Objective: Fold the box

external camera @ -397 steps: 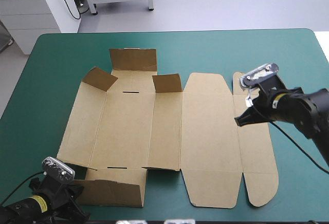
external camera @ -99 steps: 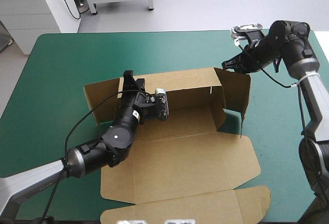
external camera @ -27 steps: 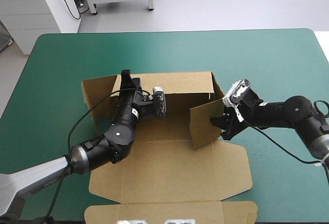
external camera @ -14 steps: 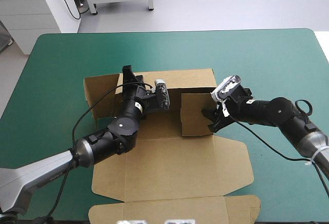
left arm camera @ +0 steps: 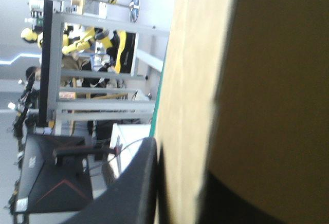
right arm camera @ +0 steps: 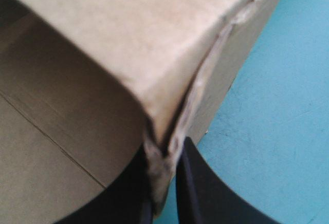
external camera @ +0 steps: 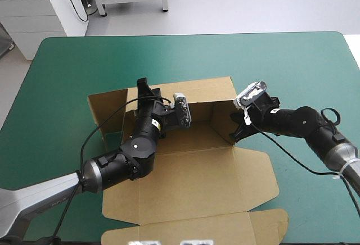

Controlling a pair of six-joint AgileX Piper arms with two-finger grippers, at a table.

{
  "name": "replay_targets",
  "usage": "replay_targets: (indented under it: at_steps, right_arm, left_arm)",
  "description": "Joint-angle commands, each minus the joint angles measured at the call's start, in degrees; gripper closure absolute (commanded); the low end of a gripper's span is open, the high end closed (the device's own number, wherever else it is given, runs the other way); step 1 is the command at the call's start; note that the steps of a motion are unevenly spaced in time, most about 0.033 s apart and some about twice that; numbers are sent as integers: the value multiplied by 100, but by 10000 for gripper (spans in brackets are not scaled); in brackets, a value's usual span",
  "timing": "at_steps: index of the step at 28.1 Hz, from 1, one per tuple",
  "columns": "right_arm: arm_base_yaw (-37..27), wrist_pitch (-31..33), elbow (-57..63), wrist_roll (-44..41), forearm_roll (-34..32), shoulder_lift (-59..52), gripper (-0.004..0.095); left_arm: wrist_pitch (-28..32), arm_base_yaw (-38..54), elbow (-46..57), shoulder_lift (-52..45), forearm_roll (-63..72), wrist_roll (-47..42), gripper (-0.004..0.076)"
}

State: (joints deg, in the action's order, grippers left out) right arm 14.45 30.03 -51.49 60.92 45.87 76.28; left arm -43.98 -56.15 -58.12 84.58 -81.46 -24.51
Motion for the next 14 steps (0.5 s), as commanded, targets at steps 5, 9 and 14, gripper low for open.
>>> replay_targets:
  at_steps: [5,9,14]
  right_arm:
    - [76,-230,-156,-214,185,-130,923]
    - [76,-706,-156,-1032,-381,-130,923]
    - [65,-1160,-156,-1830,-1183,-130,923]
  left_arm:
    - [711,-509,-147,-679,-187,-195,309]
    - [673,-854,-147,-815,-174,-179,213]
    - [609,-1456,-147,-960,-238,-166,214]
